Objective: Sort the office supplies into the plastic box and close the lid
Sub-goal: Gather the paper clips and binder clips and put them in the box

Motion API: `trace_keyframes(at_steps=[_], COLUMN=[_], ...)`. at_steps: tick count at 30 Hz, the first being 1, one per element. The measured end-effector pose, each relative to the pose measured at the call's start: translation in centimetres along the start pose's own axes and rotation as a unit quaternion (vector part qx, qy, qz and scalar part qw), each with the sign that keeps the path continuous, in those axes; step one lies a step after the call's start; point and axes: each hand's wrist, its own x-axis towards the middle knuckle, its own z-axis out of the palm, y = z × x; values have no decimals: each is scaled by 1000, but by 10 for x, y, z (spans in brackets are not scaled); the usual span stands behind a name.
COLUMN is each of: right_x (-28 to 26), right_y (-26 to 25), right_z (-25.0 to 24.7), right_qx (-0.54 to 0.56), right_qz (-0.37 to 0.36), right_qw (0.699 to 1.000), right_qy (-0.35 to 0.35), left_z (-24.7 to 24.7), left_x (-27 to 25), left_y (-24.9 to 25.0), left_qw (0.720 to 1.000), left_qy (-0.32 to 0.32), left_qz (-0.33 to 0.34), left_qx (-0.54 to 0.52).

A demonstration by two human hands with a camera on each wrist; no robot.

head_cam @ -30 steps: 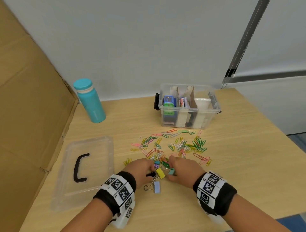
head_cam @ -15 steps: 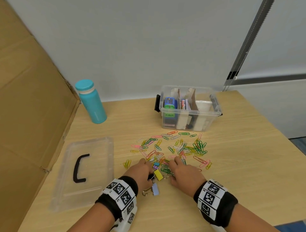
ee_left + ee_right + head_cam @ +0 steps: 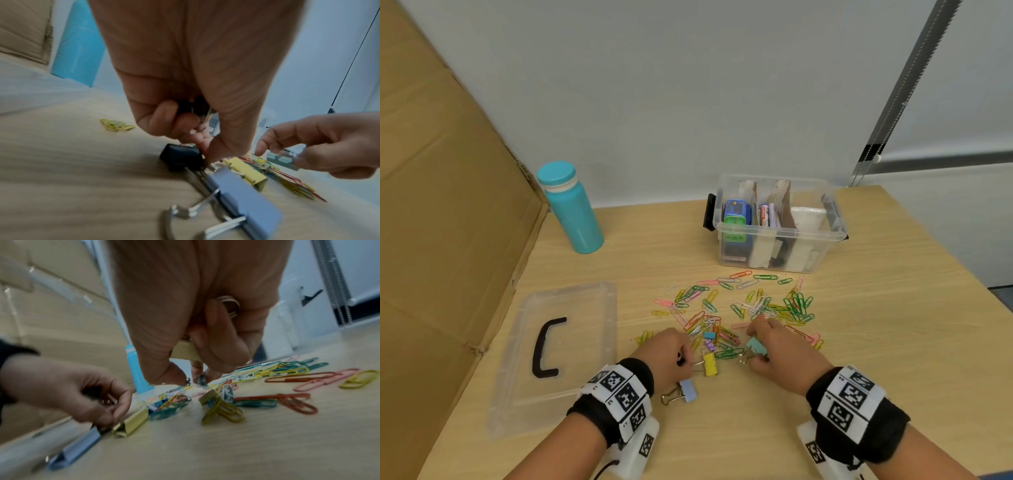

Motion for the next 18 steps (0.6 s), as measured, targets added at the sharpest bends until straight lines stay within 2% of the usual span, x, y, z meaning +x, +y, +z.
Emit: trace_keyframes(at_steps=[5,9,12,15,18], right_x=[1,2,2,6,25], right_y=[20,29,34,41,53], right_z=[-13,-23,-47,-99,-156], right_qx=[89,163,214,264,250], right_qz=[-11,-2,-9,-19,4], right_qw=[996,986,976,964,962], right_qy=[-2,-31,-33,15,112], left_z=[0,3,2,-2,-16], left_x=[0,1,4,7,8], left_y=[4,12,16,16,21], left_qw=[1000,996,995,996,998], left_qy=[13,-21,-18,-16,4], left_qz=[-3,-20,-21,-25,-27], left_qx=[9,82,99,83,63])
